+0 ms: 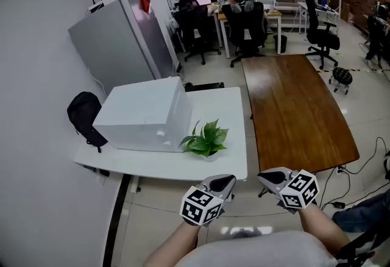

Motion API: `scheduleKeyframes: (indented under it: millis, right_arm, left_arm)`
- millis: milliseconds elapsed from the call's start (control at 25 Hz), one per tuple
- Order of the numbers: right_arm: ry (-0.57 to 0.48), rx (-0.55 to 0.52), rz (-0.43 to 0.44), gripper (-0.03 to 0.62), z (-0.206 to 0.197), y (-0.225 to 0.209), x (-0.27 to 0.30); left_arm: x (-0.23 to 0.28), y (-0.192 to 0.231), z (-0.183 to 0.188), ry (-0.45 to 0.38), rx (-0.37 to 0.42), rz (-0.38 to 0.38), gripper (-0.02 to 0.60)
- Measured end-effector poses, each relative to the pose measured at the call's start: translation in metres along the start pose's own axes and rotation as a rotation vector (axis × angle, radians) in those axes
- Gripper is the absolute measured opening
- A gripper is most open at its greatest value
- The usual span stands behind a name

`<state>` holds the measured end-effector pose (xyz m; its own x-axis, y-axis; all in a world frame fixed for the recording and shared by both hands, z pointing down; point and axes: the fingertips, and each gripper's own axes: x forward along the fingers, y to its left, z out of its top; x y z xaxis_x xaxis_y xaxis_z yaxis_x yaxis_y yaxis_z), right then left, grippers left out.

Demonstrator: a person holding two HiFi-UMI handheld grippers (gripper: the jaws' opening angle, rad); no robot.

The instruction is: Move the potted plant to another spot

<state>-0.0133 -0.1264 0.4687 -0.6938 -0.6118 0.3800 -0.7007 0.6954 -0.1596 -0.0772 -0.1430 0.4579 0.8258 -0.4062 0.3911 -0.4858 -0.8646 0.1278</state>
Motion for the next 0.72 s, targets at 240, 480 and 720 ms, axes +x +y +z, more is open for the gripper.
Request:
scheduleKeyframes:
  millis: [240,480,720]
  right_arm:
    - [0.032,-0.018,0.039,0.006,0.008,-0.012,0.038]
    - [0.049,-0.040,0.081,0.006,0.011,-0.021,0.056]
    - [0.046,-0.075,0.149,0.037,0.020,-0.025,0.078]
  left_arm:
    - [0.007,0.037,-0.010,0.010,-0.053,0.012,-0.003]
    - [0.015,0.049,-0.012,0.015,-0.072,0.032,-0.003]
    - [0.005,0.054,-0.009,0.017,-0.089,0.082,-0.003]
